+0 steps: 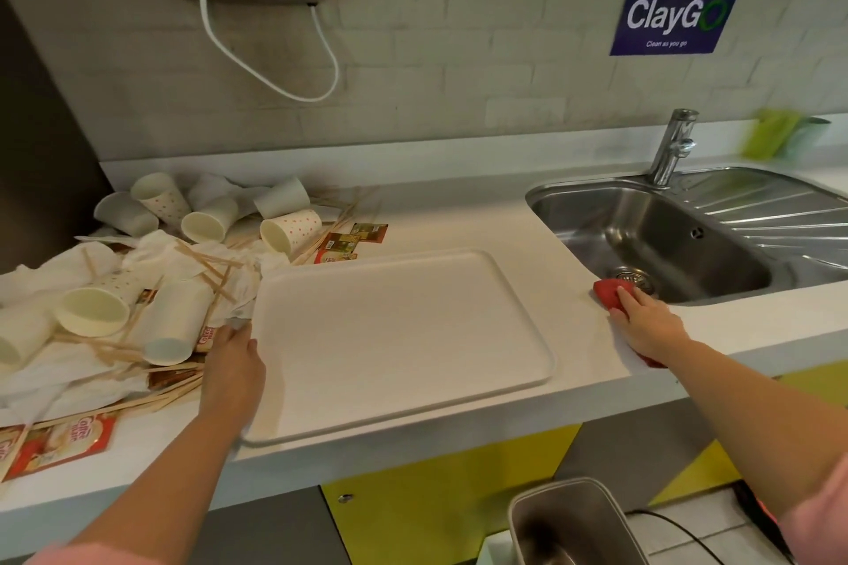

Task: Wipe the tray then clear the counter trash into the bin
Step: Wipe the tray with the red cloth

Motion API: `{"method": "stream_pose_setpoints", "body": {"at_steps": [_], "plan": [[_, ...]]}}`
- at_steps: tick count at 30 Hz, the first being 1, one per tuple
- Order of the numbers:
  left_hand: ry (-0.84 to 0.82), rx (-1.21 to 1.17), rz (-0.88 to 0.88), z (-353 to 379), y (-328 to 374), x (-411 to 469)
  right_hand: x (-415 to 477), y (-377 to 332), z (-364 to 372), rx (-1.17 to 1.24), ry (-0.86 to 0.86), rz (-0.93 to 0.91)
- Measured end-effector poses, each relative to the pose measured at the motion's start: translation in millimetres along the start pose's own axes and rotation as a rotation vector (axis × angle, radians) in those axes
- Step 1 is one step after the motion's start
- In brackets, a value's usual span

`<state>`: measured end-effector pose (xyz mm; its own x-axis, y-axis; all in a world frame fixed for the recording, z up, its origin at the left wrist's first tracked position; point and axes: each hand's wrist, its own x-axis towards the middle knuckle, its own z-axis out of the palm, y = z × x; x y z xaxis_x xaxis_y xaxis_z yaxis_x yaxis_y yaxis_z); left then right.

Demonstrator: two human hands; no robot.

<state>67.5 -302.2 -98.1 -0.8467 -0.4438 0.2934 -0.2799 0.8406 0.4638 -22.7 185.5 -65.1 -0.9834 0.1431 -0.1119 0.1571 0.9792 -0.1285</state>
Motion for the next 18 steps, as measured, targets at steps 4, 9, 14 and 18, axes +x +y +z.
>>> {"method": "stream_pose_setpoints", "body": {"at_steps": [4, 9, 14, 18], "plan": [[-0.004, 0.000, -0.012, -2, 2, -1, 5, 5, 7, 0.023, -0.077, 0.006], [-0.014, 0.009, -0.034, -3, 4, -2, 7, -15, -3, -0.137, -0.012, 0.035], [-0.024, 0.013, -0.054, -6, 7, -3, -5, -74, -2, -0.138, 0.114, -0.154], [-0.025, 0.008, -0.062, -8, 10, -5, -15, -108, 7, -0.128, 0.133, -0.251]]}}
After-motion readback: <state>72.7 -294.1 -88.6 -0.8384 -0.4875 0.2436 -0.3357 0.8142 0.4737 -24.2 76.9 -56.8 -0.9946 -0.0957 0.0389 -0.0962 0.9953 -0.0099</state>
